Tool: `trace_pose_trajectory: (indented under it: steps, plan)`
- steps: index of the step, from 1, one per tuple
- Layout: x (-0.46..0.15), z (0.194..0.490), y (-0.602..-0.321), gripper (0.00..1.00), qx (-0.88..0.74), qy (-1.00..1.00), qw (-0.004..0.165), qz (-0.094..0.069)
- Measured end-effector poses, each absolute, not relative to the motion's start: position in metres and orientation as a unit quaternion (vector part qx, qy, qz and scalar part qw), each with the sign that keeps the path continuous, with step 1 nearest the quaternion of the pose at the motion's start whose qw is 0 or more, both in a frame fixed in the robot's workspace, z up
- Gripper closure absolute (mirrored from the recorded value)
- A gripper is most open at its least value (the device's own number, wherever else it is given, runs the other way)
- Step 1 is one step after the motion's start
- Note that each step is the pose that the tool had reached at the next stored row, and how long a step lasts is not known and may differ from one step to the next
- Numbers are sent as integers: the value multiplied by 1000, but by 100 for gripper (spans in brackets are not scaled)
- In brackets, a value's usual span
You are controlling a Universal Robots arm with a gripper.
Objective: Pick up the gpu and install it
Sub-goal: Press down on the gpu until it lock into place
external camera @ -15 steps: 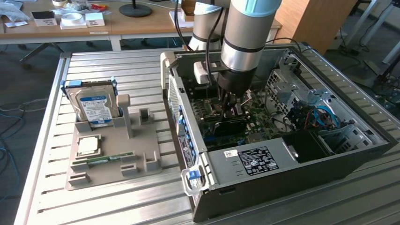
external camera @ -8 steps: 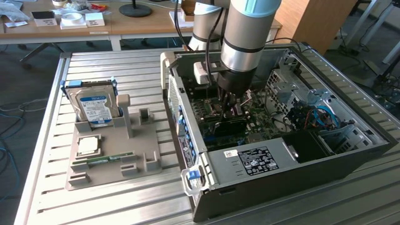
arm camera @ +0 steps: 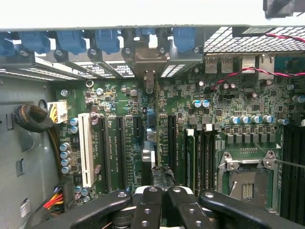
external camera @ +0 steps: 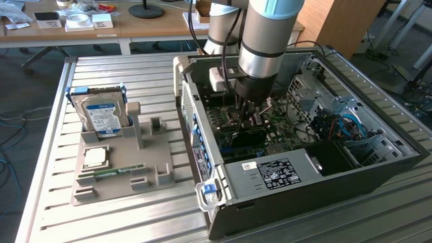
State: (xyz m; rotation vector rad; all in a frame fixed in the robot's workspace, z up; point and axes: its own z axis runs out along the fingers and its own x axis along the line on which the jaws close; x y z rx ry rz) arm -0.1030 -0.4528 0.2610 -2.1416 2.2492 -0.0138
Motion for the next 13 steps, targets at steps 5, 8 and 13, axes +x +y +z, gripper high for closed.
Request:
trace_pose_trajectory:
  steps: [5, 8, 13]
  plan:
    - [-104, 261, -453, 89, -690, 724, 18, -5]
    - [-104, 260, -453, 89, -690, 724, 18, -4]
    - [-104, 260, -453, 89, -690, 724, 18, -4]
